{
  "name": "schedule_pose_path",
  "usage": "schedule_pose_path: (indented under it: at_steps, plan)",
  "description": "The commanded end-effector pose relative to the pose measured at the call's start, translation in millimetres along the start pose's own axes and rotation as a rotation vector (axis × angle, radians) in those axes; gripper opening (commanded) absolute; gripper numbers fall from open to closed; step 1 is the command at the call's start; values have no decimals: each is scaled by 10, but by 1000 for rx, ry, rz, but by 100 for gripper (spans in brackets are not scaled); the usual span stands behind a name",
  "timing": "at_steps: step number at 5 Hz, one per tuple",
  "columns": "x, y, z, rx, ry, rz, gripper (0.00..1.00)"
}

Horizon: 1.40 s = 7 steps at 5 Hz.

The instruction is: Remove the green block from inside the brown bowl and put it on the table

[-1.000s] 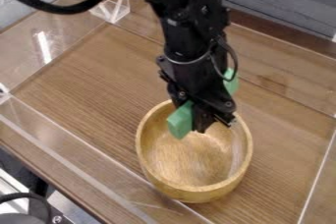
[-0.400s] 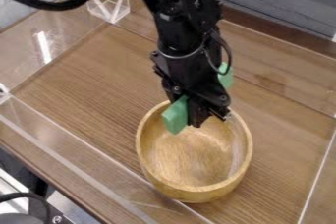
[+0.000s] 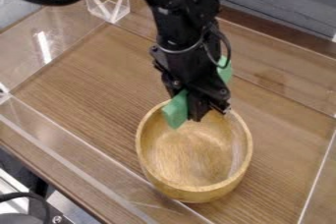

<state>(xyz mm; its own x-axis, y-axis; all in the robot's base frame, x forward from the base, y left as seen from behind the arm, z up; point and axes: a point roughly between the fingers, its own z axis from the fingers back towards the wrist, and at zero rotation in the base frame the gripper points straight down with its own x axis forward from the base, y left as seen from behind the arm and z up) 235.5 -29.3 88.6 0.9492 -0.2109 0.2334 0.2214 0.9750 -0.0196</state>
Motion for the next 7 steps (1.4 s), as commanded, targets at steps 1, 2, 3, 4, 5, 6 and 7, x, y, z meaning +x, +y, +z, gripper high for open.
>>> schedule_pose_path:
  at_steps: [1,2,3,4,5,6,7]
  plan:
    - [157,67,140,18,-69,8,0]
    - [185,103,133,24,-73,10,0]
    - [215,141,125,31,-80,12,0]
    - [253,186,125,39,-85,15,0]
    - [289,257,121,53,-86,18,0]
    - [358,320,90,65,-94,27,0]
    - [415,363,46,73,-103,29,0]
